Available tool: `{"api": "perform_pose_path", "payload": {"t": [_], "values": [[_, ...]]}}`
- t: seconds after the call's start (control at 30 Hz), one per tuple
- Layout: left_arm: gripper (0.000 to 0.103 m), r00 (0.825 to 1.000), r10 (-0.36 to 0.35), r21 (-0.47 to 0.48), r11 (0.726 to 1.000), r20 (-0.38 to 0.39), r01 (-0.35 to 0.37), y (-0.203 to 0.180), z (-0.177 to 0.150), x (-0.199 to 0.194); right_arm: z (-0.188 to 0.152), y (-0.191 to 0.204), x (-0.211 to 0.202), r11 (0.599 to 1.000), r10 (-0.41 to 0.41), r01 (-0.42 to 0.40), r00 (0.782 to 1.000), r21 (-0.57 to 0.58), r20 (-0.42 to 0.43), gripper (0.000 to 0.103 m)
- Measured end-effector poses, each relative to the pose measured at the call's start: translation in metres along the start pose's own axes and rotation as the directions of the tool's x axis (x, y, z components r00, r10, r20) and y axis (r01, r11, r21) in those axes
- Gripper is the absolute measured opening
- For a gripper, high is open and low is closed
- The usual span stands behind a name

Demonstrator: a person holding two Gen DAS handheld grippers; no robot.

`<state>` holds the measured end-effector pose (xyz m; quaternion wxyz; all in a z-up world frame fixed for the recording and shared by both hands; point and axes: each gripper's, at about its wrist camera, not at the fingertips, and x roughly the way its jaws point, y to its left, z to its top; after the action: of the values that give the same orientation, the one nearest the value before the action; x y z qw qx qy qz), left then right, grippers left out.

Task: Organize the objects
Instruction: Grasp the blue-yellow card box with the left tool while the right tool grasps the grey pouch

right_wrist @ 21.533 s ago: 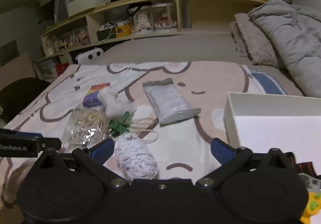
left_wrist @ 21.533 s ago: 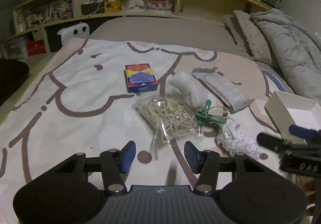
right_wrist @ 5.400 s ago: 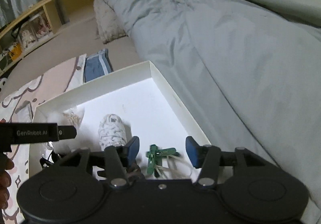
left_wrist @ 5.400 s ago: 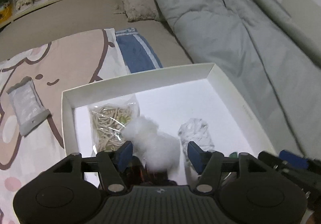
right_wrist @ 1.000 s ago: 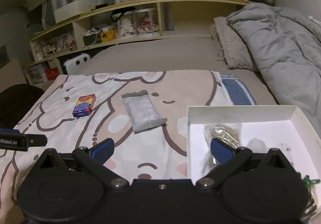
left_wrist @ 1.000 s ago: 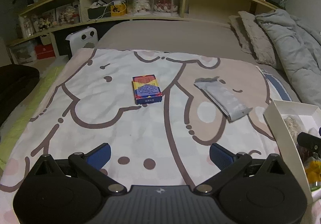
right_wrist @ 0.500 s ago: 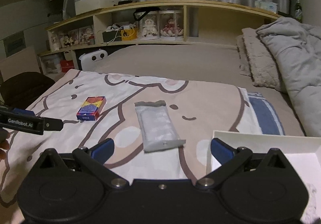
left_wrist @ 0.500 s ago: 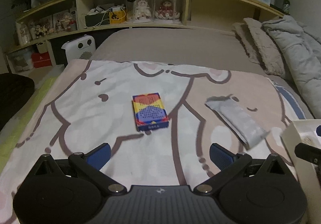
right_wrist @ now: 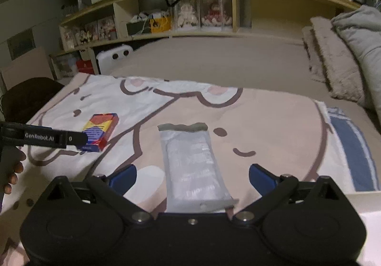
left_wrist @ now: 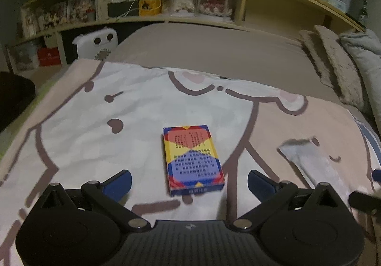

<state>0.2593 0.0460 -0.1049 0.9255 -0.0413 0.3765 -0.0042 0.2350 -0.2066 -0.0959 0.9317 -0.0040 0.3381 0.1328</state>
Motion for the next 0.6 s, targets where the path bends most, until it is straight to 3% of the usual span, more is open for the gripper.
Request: {"api": "perform_pose_path", "payload": {"t": [0.2,0.4,0.53,0.6], "values": [[0.093,0.998,-0.009,-0.055,0.998,-0.057,0.006,0.003,0.006,0.036,0.002,0.001,0.034,1.000,-0.012,0.011,0.997,-0.006,-0.072,0.087],[0.091,0.998,0.029,-0.013,0.999,-0.048,-0.030,-0.007,0.010,0.053,0.003,0.004,0.056,0.999,-0.020,0.014,0.992,-0.048,-0.127,0.080],[0.066,0.997,0.058,0.020,0.998,-0.045,-0.057,-0.014,0.012,0.056,0.002,0.007,0.064,0.997,-0.035,0.025,0.988,-0.068,-0.150,0.072],[0.063,0.997,0.068,0.019,0.998,-0.041,-0.067,-0.016,0.012,0.054,0.000,0.009,0.062,0.997,-0.029,0.019,0.989,-0.069,-0.145,0.067]]}}
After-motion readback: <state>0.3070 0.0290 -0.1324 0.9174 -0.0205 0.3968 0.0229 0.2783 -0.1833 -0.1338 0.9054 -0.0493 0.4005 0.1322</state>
